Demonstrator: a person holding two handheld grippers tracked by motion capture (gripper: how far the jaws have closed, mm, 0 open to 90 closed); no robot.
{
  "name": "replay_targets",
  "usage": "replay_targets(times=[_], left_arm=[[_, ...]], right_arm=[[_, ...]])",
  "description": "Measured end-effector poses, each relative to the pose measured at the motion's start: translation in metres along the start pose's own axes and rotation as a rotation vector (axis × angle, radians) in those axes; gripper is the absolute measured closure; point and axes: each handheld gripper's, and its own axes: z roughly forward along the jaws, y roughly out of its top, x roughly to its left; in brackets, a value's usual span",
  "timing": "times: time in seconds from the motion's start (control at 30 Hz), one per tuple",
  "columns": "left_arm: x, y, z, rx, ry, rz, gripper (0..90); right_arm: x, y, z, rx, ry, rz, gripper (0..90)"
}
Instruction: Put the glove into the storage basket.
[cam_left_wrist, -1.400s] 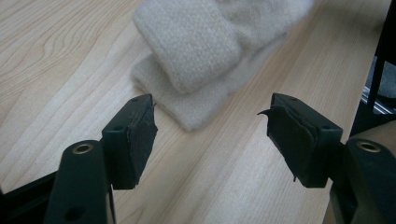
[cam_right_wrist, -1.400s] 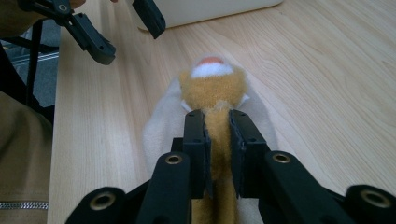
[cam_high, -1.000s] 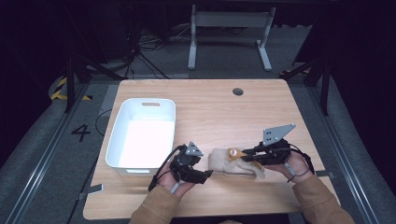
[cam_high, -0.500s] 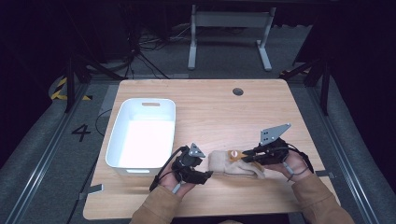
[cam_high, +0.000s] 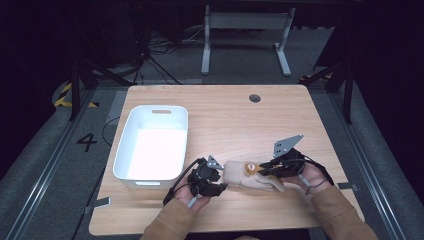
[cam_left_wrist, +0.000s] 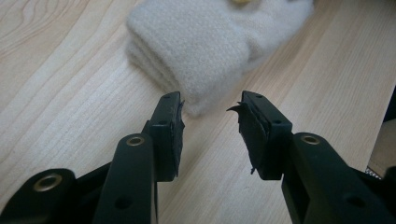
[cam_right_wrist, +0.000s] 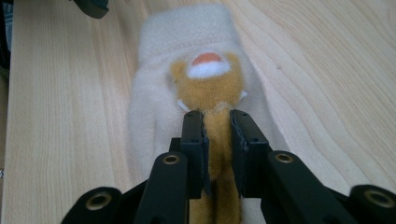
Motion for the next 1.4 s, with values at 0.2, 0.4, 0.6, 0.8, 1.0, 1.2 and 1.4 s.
replay_targets(times=[0.2,0.4,0.6,0.8,1.0,1.2,1.4], left_arm=[[-0.002,0.001,0.003,0.007,0.023,0.03,58.6],[-0.003,0.004,0.0,-0.023,0.017,0.04,54.2],[-0.006,0.01,-0.001,-0.056,-0.004,0.057,44.3],[-0.006,0.019,-0.004,-0.089,-0.021,0.066,37.7],[-0.005,0.024,-0.004,-0.105,-0.028,0.07,32.5],[-0.006,0.026,-0.005,-0.123,-0.03,0.07,28.1],[-0.006,0.029,-0.005,-0.125,-0.029,0.079,24.7]], right_arm=[[0.0,-0.003,0.006,0.02,-0.009,0.004,70.5],[-0.001,-0.005,0.001,-0.018,-0.016,0.037,59.3],[0.001,-0.008,-0.022,-0.102,-0.057,0.076,59.1],[0.002,-0.015,-0.04,-0.15,-0.103,0.113,59.3],[0.003,-0.018,-0.05,-0.181,-0.141,0.147,58.9],[0.002,-0.022,-0.06,-0.218,-0.2,0.196,57.0],[-0.003,-0.027,-0.068,-0.224,-0.253,0.256,57.7]])
